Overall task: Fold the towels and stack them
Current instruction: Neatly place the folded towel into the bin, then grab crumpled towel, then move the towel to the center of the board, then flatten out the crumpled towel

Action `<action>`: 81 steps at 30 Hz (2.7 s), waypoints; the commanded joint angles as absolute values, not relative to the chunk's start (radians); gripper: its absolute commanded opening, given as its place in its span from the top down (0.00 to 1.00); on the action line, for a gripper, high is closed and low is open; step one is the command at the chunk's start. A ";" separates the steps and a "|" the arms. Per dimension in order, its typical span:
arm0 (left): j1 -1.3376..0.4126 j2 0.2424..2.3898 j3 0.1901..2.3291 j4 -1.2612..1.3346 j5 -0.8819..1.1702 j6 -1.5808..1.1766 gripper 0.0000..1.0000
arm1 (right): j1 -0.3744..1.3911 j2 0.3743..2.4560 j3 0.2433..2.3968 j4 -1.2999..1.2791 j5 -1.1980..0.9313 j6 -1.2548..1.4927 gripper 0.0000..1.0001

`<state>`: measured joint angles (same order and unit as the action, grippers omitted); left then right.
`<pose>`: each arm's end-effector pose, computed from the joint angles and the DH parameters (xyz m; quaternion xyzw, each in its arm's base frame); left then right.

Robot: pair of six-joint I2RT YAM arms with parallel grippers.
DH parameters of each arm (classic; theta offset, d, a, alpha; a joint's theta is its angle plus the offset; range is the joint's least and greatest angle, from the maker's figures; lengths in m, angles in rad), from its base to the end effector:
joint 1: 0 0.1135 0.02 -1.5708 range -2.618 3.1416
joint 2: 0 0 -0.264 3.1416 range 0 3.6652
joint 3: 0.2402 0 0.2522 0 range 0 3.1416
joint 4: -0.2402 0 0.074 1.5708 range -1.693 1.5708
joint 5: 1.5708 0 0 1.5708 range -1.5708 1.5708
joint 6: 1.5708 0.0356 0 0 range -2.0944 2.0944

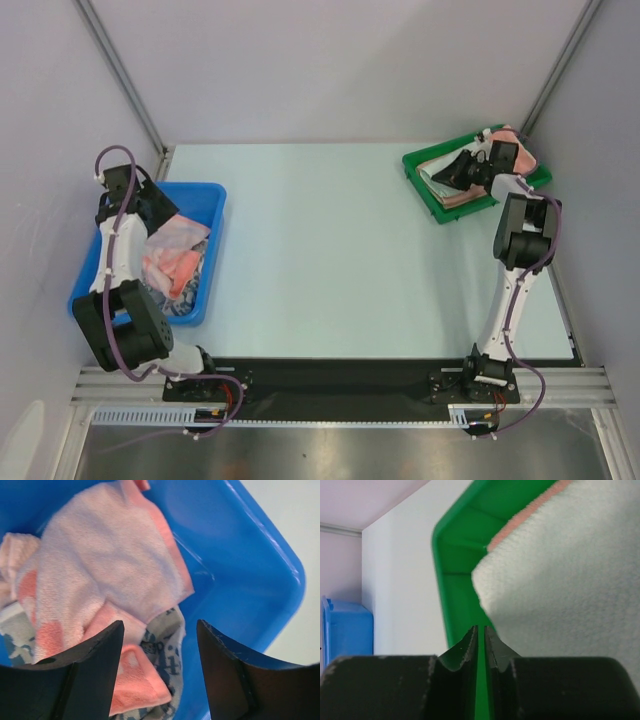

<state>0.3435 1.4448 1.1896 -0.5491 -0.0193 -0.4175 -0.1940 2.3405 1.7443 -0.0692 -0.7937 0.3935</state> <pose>0.2964 0.1067 0.2927 -0.3478 0.8597 -0.0049 0.3740 0.5131 -0.0750 0.1541 0.0783 0.8428 0.3860 0.3668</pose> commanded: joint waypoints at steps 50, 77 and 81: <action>-0.385 1.054 1.105 -0.341 0.393 -0.575 0.98 | 0.236 1.186 1.322 -0.434 -0.405 0.330 0.45; -0.948 1.268 1.023 -0.376 -0.036 -0.345 0.63 | 0.235 1.347 0.914 -0.244 -0.211 0.468 0.51; -1.144 1.428 1.083 -0.327 -0.162 -0.290 0.62 | 0.105 1.321 0.959 -0.265 -0.291 0.477 0.53</action>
<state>-1.0428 1.3281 1.0344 -0.3592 -0.0170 -0.3759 0.1722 1.3556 0.8963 -0.2893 -0.2100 0.4706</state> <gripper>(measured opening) 0.375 0.476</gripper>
